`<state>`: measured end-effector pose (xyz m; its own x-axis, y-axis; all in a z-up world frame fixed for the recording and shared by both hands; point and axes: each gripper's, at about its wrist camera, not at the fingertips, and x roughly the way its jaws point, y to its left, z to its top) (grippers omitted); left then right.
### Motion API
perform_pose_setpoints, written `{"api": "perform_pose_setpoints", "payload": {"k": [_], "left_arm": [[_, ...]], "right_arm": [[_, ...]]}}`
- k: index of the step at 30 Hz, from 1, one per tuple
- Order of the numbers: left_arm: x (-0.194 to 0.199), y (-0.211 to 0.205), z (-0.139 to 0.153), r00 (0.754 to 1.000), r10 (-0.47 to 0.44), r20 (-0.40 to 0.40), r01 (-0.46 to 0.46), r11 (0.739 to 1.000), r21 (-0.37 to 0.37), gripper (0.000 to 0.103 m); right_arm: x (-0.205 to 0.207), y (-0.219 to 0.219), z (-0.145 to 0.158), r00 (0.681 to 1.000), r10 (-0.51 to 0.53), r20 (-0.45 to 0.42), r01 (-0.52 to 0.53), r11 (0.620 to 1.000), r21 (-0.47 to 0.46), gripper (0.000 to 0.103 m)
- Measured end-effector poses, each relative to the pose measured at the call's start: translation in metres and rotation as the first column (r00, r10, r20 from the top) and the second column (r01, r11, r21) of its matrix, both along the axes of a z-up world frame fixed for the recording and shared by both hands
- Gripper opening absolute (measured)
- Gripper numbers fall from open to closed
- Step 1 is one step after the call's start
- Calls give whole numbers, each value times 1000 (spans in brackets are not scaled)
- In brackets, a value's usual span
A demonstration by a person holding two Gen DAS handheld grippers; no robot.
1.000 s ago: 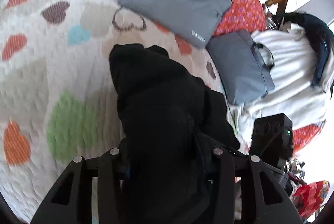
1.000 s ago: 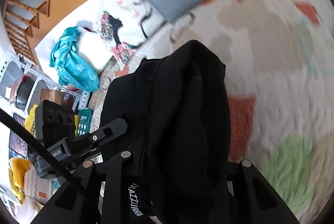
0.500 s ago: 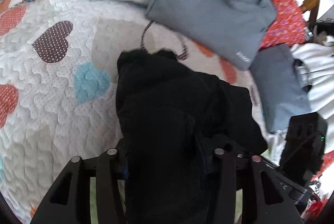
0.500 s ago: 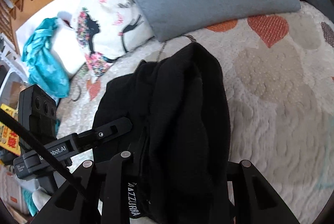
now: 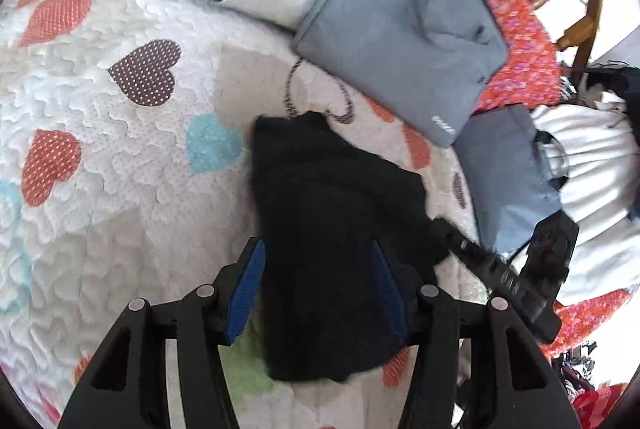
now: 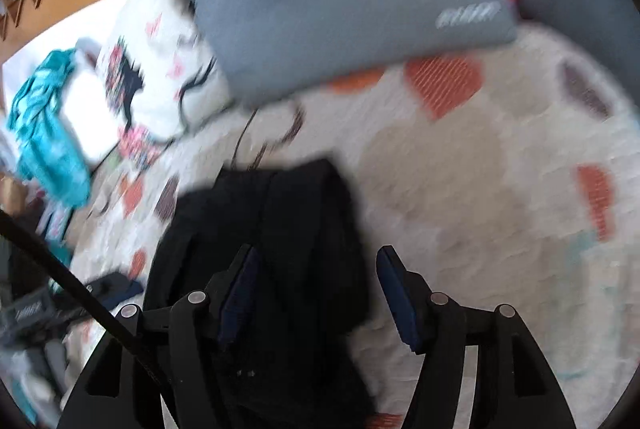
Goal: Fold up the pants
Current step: 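Release the folded pants and lift both grippers away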
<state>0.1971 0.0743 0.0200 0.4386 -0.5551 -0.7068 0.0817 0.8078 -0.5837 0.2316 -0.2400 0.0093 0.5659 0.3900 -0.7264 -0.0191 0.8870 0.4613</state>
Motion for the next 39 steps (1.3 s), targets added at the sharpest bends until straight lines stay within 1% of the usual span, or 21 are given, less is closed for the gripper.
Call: {"api": "perform_pose_setpoints", "payload": {"k": [2,3,4,5,8,9,11,12,14,18,23,27,30,32,33,34,35,36,37,38,39], "left_arm": [[-16,-11,7,999,-24,37,25,1000,-10,53],[-21,-15,8,998,-35,46,35,999,-15,53],[-28,-24,5,997,-51,50,52,998,-21,53],[-31,-30,1,997,-60,46,61,998,-23,53],[-37,-49,-22,997,-75,11,75,997,4,53],[-38,-52,-26,998,-70,9,69,997,20,54],[-38,-54,-30,997,-73,22,72,997,37,54],[-37,-55,-30,997,-79,23,78,996,37,54],[-35,-55,-28,996,-85,22,84,995,50,55],[-46,-48,-14,996,-82,43,79,994,81,55],[-89,-40,10,992,-47,114,30,989,145,55],[-130,-35,28,980,6,200,-50,975,216,55],[-163,-36,43,959,29,283,-113,953,283,55],[-183,-39,55,936,35,349,-158,931,330,56],[-195,-41,63,920,39,390,-186,919,348,58],[-204,-42,70,905,46,423,-213,909,357,65],[-212,-43,76,889,54,454,-238,902,360,74],[-221,-44,83,872,64,486,-265,895,359,79],[-230,-44,90,849,78,523,-300,886,354,87],[-240,-45,99,821,93,564,-337,875,346,91],[-247,-45,106,800,102,592,-362,868,340,96]], "right_arm": [[-6,-8,19,999,-12,37,8,995,96,66],[-6,-8,23,999,-3,41,-3,990,140,66],[-5,-8,26,999,23,37,-31,977,212,66],[-3,-6,23,998,61,18,-63,954,294,66],[3,-1,7,993,111,-45,-86,919,385,66],[6,1,-3,989,125,-80,-85,920,383,66],[8,2,-28,981,98,-165,-44,952,303,61],[7,3,-34,981,90,-174,-37,958,284,53],[1,-3,-33,986,42,-161,-7,978,210,52],[-16,-19,-15,994,7,-109,19,971,240,53],[-66,-26,14,1000,13,-27,-9,987,159,54],[-115,-21,17,1000,23,-13,-21,995,101,58],[-151,-14,10,1000,22,-23,-20,997,80,58],[-171,-6,7,999,28,-25,-26,998,54,58],[-179,-5,6,999,30,-25,-29,999,43,58],[-185,-3,5,999,32,-23,-31,999,33,58],[-193,1,6,999,35,-21,-34,999,27,58],[-197,2,7,999,36,-18,-35,999,24,58],[-202,5,11,999,38,-12,-37,999,19,58],[-206,7,14,999,41,-2,-41,999,16,58],[-209,10,18,999,44,8,-44,999,12,58]]}}
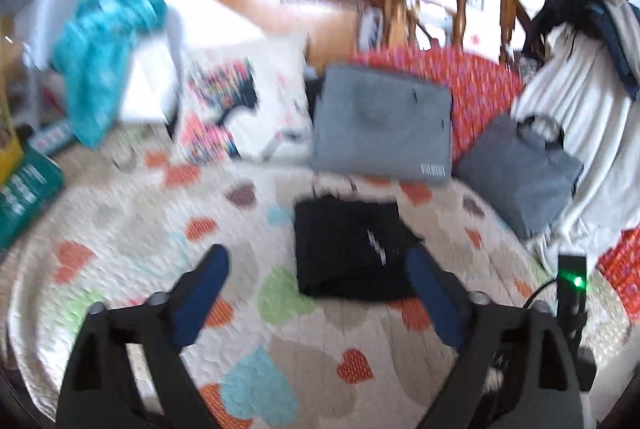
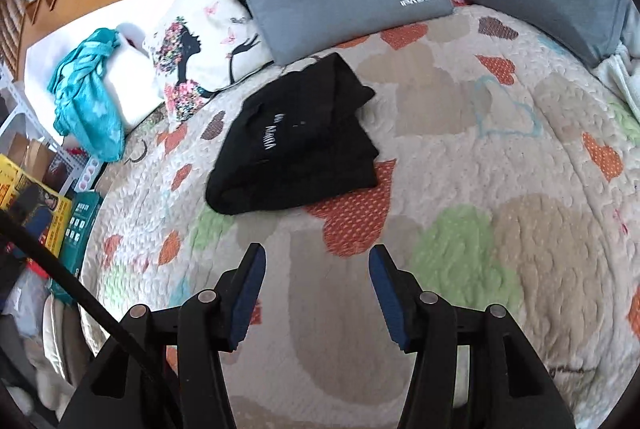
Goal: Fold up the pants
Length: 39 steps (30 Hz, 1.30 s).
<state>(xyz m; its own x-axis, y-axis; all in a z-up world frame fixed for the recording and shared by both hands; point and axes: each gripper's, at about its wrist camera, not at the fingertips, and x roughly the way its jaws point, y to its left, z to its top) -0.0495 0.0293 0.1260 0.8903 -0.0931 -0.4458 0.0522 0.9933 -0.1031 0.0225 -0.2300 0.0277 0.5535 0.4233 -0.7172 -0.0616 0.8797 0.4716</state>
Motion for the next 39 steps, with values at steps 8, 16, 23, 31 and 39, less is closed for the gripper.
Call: {"api": "perform_pose_setpoints", "payload": {"k": [8,16,23,31,39], "left_arm": [[-34,9,32,979,168,112,-173,984,37,103],[-22,10,1,981,168,-92,-163,985,56,103],[-13,-4,-24,972,125,-201,-113,991,72,103],[-5,-9,-35,964,112,-241,-93,992,89,103],[3,-13,-47,950,101,-294,-73,992,105,103]], "right_arm": [[-20,20,34,995,36,90,-32,998,-47,65],[-24,11,23,999,-6,43,8,999,-51,66],[-22,7,13,1000,-21,7,21,998,-64,66],[-19,12,4,1000,-8,-16,6,997,-80,66],[-16,15,-6,999,-6,-44,2,996,-89,67]]}}
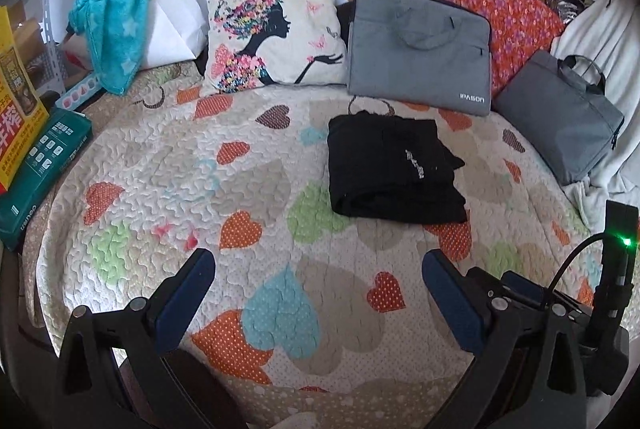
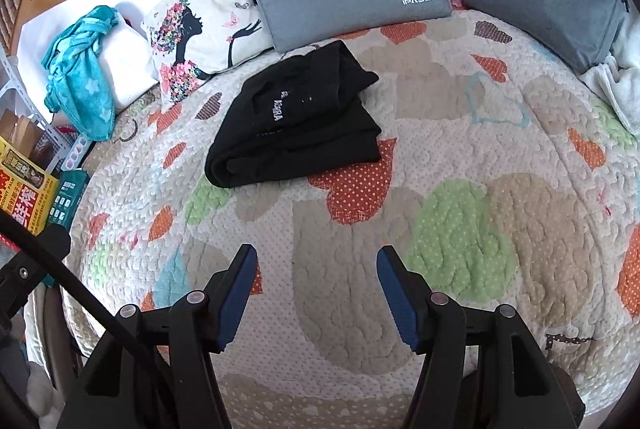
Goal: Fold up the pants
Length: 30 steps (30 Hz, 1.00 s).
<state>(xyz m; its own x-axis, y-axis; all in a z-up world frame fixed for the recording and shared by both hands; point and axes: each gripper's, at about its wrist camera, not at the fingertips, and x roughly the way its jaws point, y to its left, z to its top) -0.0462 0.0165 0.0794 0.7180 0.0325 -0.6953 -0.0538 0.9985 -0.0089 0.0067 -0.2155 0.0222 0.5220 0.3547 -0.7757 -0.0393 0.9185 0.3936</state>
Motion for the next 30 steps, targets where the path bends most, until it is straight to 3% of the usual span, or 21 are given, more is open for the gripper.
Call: {"api": "perform_pose_setpoints", "payload": {"k": [30], "left_arm": [[12,-4,-23,994,-24,-107,21,999,-32,103]], "right_arm": [[4,6,-23,998,14,-63,-15,1000,-8,69]]}}
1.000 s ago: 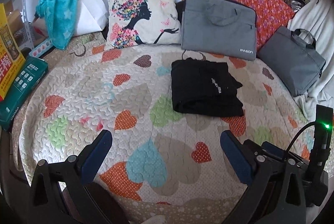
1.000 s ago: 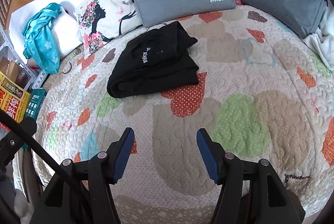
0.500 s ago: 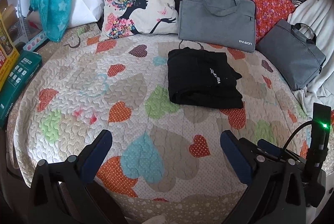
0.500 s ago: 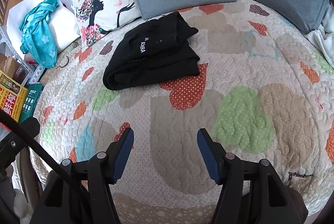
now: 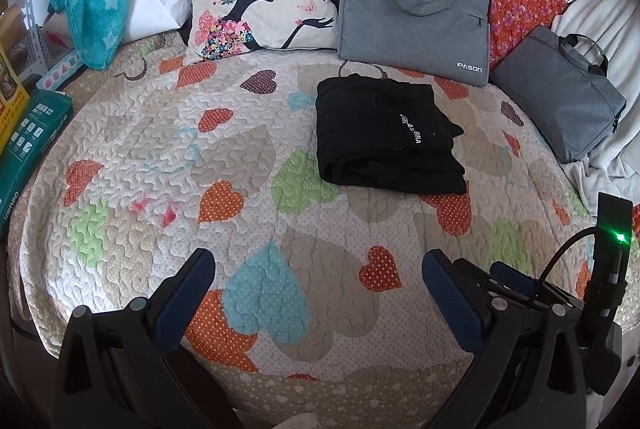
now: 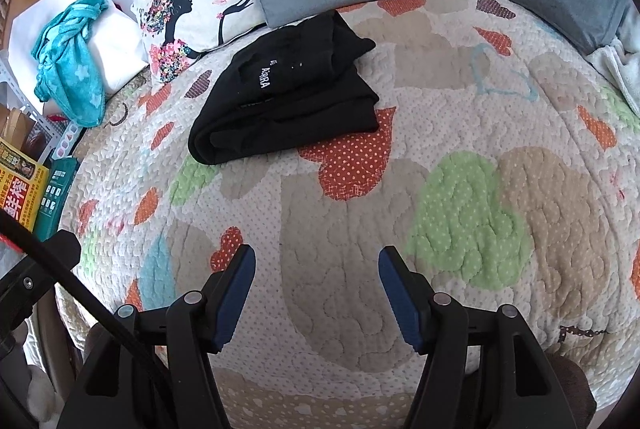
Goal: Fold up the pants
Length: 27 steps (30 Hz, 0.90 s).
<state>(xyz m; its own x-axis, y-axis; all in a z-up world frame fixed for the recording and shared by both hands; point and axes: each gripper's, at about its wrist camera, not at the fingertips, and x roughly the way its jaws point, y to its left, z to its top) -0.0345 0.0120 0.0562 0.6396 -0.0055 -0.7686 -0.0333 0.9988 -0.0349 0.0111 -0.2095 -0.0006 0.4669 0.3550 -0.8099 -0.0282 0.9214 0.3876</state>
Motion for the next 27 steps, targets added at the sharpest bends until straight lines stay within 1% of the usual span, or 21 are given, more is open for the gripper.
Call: {"api": "perform_pose_setpoints", "payload": {"k": [18,27], "left_arm": [[-2,-2,-4,1000,-7,-11,7,1000,-5,103],[-1,0,-9,999,-14,-46,13,1000,-25,103]], "right_arm": [[-4,3,-2,1000,14,-2,-14,1000,-5,69],[-5,4,-2,1000,12,-3,-12,1000,-4,70]]}}
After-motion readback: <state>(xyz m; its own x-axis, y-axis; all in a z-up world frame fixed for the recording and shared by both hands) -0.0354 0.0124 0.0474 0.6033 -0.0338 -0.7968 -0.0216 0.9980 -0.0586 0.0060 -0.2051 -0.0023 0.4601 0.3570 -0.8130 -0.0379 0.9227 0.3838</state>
